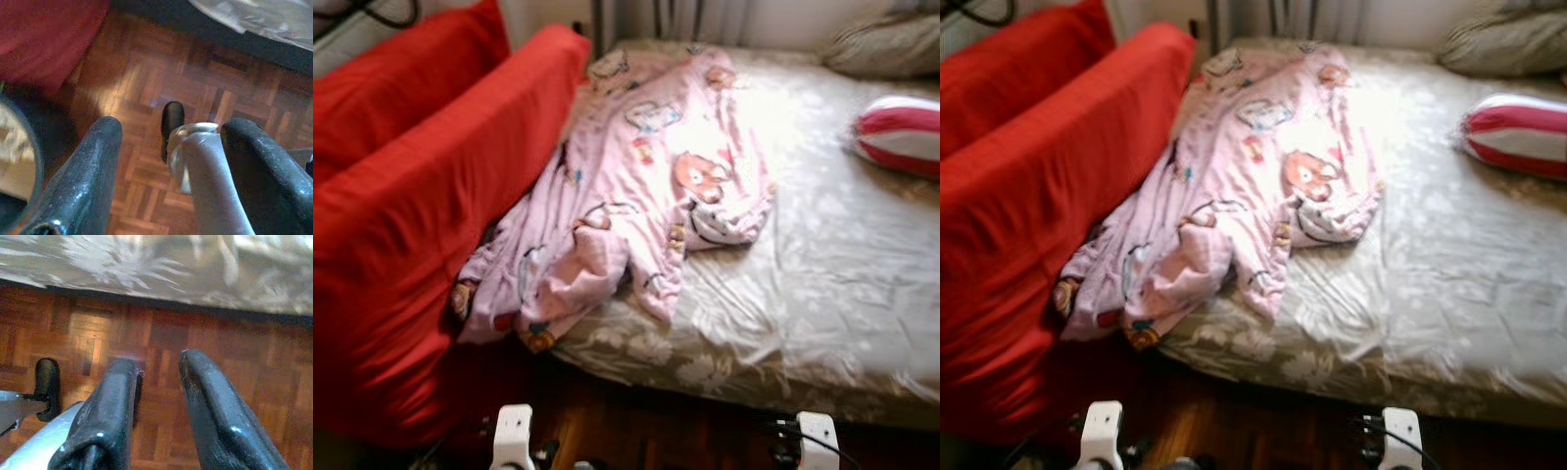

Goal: Clean up the room

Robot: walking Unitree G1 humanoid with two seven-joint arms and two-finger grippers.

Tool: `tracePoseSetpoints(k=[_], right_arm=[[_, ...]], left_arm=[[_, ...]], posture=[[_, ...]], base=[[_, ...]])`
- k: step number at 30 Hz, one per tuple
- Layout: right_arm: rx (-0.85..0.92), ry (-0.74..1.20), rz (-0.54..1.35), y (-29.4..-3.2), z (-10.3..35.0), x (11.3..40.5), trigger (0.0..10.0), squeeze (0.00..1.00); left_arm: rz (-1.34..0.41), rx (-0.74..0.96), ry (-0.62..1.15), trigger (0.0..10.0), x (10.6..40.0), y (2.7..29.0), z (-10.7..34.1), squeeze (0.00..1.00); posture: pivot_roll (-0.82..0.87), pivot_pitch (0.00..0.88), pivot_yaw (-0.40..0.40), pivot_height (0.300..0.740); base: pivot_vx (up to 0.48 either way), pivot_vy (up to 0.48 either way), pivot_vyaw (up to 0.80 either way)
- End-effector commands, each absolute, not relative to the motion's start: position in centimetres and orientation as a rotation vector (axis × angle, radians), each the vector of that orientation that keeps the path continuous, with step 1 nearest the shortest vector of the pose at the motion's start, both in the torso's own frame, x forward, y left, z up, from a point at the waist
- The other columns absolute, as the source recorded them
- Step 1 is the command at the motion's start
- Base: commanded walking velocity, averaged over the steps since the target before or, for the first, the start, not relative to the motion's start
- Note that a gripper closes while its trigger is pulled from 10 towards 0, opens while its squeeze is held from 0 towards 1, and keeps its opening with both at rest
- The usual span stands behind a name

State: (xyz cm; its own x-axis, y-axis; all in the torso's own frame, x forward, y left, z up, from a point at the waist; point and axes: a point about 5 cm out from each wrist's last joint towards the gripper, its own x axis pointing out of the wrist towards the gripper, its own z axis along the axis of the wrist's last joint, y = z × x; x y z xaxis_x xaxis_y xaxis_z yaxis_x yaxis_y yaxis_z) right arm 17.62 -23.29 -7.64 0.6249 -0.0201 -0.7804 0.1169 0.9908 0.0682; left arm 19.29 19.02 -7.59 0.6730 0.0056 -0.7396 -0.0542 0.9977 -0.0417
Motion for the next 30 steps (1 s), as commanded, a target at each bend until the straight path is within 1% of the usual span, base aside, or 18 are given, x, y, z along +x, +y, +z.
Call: tracePoseSetpoints(k=[1, 15, 23, 28, 30], right_arm=[[0.115, 0.916, -0.082, -23.4, -7.9, 16.9, 10.0, 0.00], [0.118, 0.914, -0.084, -23.5, -7.9, 17.0, 10.0, 0.00], [0.134, 0.911, -0.103, -23.5, -7.9, 17.0, 10.0, 0.00], [0.140, 0.907, -0.106, -23.5, -7.9, 17.0, 10.0, 0.00], [0.141, 0.906, -0.104, -23.5, -7.9, 17.0, 10.0, 0.00]], left_arm=[[0.030, -0.060, 0.866, 10.0, 18.4, 18.9, -8.1, 0.00], [0.032, -0.069, 0.876, 10.0, 18.0, 18.2, -8.4, 0.00], [0.030, -0.073, 0.883, 10.0, 18.3, 17.4, -8.4, 0.00], [0.021, -0.082, 0.887, 10.0, 18.3, 16.5, -8.5, 0.00], [0.019, -0.084, 0.889, 10.0, 18.2, 16.1, -8.5, 0.00]], posture=[[0.05, 0.169, -0.010, 0.740], [0.05, 0.179, -0.014, 0.740], [0.05, 0.179, -0.015, 0.740], [0.05, 0.177, -0.017, 0.740], [0.05, 0.177, -0.018, 0.740]], base=[[0.000, 0.000, 0.80], [0.000, 0.000, 0.79], [0.000, 0.000, 0.00], [0.000, 0.000, 0.00], [0.270, 0.000, 0.00]])
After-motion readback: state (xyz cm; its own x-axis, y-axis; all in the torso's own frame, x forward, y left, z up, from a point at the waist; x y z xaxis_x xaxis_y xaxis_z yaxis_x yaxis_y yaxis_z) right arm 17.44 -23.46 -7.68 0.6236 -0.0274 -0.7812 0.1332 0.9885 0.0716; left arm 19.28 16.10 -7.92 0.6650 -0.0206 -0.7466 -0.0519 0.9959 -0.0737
